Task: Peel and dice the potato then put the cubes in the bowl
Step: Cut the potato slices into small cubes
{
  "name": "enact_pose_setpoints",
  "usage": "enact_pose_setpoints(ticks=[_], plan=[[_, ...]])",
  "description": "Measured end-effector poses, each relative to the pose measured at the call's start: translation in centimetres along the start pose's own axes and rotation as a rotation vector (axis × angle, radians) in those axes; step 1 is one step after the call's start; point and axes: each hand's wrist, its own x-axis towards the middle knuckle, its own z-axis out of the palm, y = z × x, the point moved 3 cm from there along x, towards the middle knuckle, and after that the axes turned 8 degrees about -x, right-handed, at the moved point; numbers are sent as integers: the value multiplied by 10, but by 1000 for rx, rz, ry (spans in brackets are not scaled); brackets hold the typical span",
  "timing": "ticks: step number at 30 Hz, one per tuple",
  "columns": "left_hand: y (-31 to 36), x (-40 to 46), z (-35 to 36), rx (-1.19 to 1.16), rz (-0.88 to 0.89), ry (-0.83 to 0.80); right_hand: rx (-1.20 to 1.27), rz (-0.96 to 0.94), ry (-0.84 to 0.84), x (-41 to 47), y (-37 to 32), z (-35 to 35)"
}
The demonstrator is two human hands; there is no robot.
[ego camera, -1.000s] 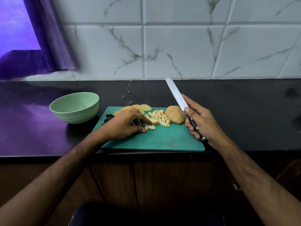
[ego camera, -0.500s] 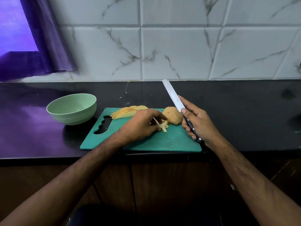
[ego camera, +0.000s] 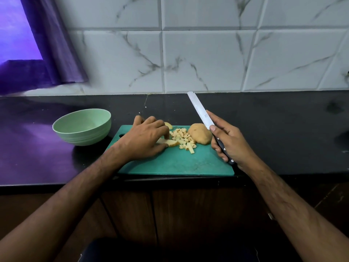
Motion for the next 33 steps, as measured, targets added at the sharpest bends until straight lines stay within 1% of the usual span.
enact_pose_setpoints(ticks=[5, 9, 11, 16, 20, 24, 26, 27, 29, 31, 33], plan=[[-6, -14, -6, -71, -38, 27, -7, 0, 2, 0, 1, 0], [-18, -23, -8, -134, -184, 86, -16, -3, 7, 0, 1, 0], [-21, -25, -6, -125, -213, 100, -19, -3, 9, 0, 1, 0], [-19, -20, -1, -122, -226, 75, -34, 4, 8, 1, 2, 0], [-18, -18, -3, -134, -218, 88, -44, 2, 11, 2, 2, 0], [-20, -18, -8, -193, -178, 151, -49, 6, 13, 2, 2, 0], [-19, -17, -13, -295, -201, 214, -50, 5, 13, 2, 2, 0], [-16, -15, -17, -384, -218, 248, -52, 6, 13, 2, 2, 0], [-9, -12, -27, -636, -251, 299, -56, 7, 14, 1, 1, 0], [-8, -11, -31, -865, -305, 296, -57, 5, 15, 0, 0, 1], [-9, -16, -27, -1003, -334, 274, -62, 7, 19, 0, -1, 1]])
